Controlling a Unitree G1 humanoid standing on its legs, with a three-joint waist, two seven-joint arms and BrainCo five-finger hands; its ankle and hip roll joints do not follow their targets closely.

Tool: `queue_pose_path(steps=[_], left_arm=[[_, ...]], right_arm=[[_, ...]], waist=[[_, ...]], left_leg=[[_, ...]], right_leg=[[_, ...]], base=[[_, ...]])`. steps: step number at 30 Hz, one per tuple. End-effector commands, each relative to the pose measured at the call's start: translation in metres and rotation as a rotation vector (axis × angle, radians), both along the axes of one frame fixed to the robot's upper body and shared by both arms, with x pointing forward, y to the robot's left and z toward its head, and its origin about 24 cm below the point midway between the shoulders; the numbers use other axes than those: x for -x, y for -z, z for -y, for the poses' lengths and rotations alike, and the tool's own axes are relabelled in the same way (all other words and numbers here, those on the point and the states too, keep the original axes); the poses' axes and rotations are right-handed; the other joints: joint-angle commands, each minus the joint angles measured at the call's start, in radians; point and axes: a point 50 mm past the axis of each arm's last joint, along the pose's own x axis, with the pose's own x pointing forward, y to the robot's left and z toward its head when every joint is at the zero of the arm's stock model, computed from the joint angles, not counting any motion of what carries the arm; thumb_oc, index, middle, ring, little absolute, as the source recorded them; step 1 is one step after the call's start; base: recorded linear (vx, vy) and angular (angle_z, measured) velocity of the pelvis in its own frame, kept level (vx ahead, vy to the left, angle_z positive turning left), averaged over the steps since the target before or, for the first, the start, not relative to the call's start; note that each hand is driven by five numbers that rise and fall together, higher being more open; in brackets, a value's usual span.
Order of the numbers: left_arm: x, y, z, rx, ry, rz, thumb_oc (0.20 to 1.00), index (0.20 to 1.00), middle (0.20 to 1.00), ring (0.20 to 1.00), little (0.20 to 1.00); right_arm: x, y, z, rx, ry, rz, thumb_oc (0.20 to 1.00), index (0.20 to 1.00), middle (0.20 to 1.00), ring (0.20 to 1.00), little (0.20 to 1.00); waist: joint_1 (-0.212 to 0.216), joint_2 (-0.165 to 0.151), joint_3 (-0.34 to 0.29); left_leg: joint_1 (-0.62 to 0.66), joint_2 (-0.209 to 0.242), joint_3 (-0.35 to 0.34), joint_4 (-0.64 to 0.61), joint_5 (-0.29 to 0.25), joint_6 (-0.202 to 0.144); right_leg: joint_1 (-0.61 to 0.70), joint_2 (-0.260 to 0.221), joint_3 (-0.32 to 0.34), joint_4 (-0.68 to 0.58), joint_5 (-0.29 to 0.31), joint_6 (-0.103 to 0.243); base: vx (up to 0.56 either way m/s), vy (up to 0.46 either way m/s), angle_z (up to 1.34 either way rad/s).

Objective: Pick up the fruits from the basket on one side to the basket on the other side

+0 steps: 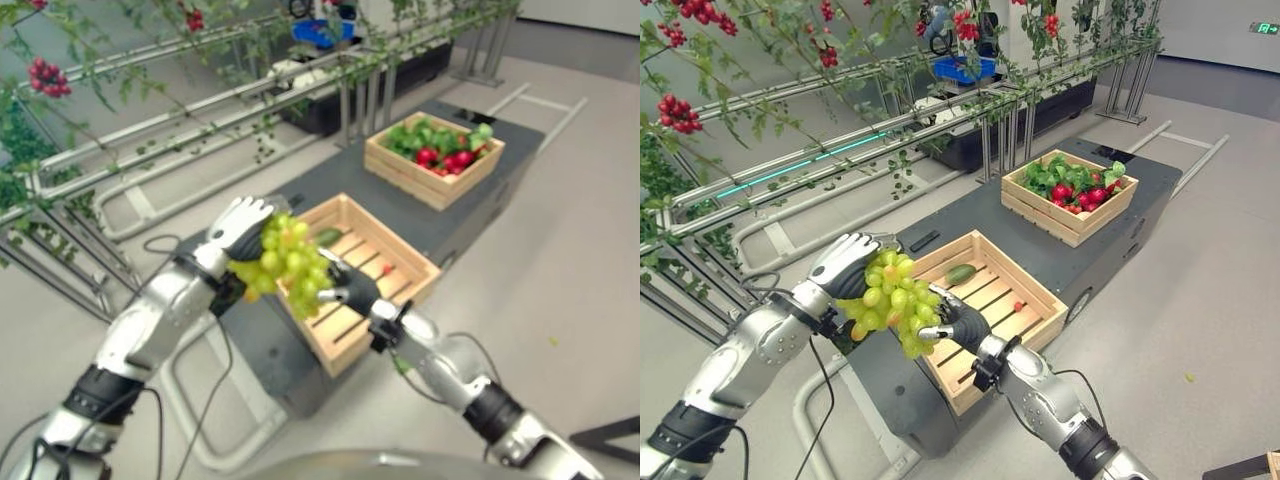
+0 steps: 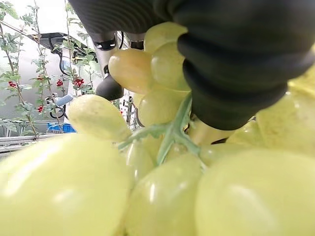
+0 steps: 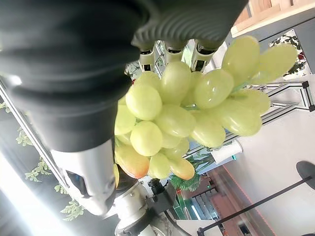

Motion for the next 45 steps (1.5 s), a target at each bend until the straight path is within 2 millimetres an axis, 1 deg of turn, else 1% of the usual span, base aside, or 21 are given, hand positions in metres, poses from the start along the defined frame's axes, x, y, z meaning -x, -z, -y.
queue_pose_path(steps=[1,10,14,16,20,23,30,40,41,42,45], left_arm=[[-0.006,-0.034,0.0,0.025,0.012,0.153,0.2,0.2,0.2,0.2,0.2],[-0.006,-0.033,0.007,0.014,0.04,0.151,0.2,0.2,0.2,0.2,0.2],[-0.007,-0.032,0.009,0.016,0.043,0.146,0.2,0.2,0.2,0.2,0.2],[-0.008,-0.031,0.01,0.016,0.042,0.143,0.2,0.2,0.2,0.2,0.2],[-0.009,-0.031,0.012,0.019,0.052,0.138,0.2,0.2,0.2,0.2,0.2],[-0.009,-0.03,0.017,0.018,0.069,0.136,0.2,0.2,0.2,0.2,0.2],[-0.007,-0.027,0.021,0.035,0.091,0.116,0.2,0.2,0.2,0.2,0.2],[-0.008,-0.025,0.026,0.045,0.109,0.099,0.2,0.2,0.2,0.2,0.2],[-0.008,-0.025,0.028,0.045,0.113,0.097,0.2,0.2,0.2,0.2,0.2],[-0.009,-0.025,0.028,0.047,0.113,0.098,0.2,0.2,0.2,0.2,0.2],[-0.009,-0.024,0.027,0.053,0.103,0.096,0.2,0.2,0.2,0.2,0.2]], right_arm=[[-0.006,-0.051,-0.014,-0.138,-0.033,0.199,1.0,1.0,1.0,1.0,1.0],[-0.005,-0.058,-0.015,-0.169,-0.033,0.21,1.0,1.0,1.0,1.0,1.0],[-0.006,-0.06,-0.013,-0.145,-0.02,0.231,1.0,1.0,1.0,1.0,1.0],[-0.006,-0.064,-0.012,-0.131,-0.019,0.258,1.0,1.0,1.0,1.0,1.0],[-0.006,-0.069,-0.016,-0.125,-0.043,0.285,1.0,1.0,1.0,1.0,1.0],[-0.005,-0.076,-0.026,-0.143,-0.073,0.304,1.0,1.0,1.0,1.0,1.0],[-0.01,-0.088,-0.041,-0.177,-0.092,0.316,1.0,1.0,1.0,1.0,1.0],[-0.014,-0.094,-0.048,-0.185,-0.092,0.324,1.0,1.0,1.0,1.0,1.0],[-0.014,-0.095,-0.048,-0.192,-0.09,0.322,0.351,0.351,0.351,0.351,0.351],[-0.014,-0.095,-0.047,-0.195,-0.086,0.323,0.2,0.2,0.2,0.2,0.2],[-0.015,-0.094,-0.042,-0.2,-0.057,0.32,0.2,0.2,0.2,0.2,0.2]], waist=[[-0.003,-0.032,-0.014],[-0.005,-0.033,-0.011],[-0.008,-0.034,-0.011],[-0.009,-0.034,-0.009],[-0.009,-0.035,-0.008],[-0.005,-0.036,-0.009],[0.005,-0.038,-0.01],[0.011,-0.04,-0.011],[0.01,-0.041,-0.012],[0.01,-0.041,-0.011],[0.007,-0.041,-0.011]], left_leg=[[0.051,-0.065,0.018,0.029,-0.178,0.037],[0.051,-0.066,0.017,0.029,-0.177,0.038],[0.05,-0.067,0.017,0.029,-0.176,0.039],[0.049,-0.067,0.016,0.029,-0.177,0.039],[0.048,-0.067,0.017,0.031,-0.177,0.04],[0.049,-0.066,0.016,0.032,-0.178,0.04],[0.051,-0.066,0.015,0.03,-0.178,0.04],[0.055,-0.064,0.012,0.028,-0.179,0.041],[0.056,-0.064,0.012,0.028,-0.179,0.041],[0.056,-0.063,0.011,0.028,-0.179,0.041],[0.056,-0.063,0.011,0.027,-0.179,0.04]], right_leg=[[-0.002,-0.02,0.034,0.009,-0.085,0.042],[-0.004,-0.022,0.033,0.011,-0.083,0.042],[-0.006,-0.021,0.033,0.011,-0.082,0.042],[-0.008,-0.02,0.033,0.012,-0.081,0.042],[-0.008,-0.021,0.034,0.012,-0.082,0.041],[-0.006,-0.02,0.034,0.012,-0.083,0.039],[-0.004,-0.019,0.032,0.012,-0.084,0.038],[0.0,-0.018,0.027,0.012,-0.086,0.036],[0.001,-0.018,0.025,0.012,-0.086,0.036],[0.001,-0.018,0.025,0.012,-0.086,0.036],[0.001,-0.018,0.026,0.01,-0.086,0.035]], base=[[0.0,0.0,0.0],[0.0,0.0,0.0],[0.0,0.0,0.0],[0.0,0.0,0.0],[0.0,0.0,0.0],[0.0,0.0,0.0],[0.0,0.0,0.0],[0.0,0.0,0.0],[0.0,0.0,0.0],[0.0,0.0,0.0],[0.0,0.0,0.0]])
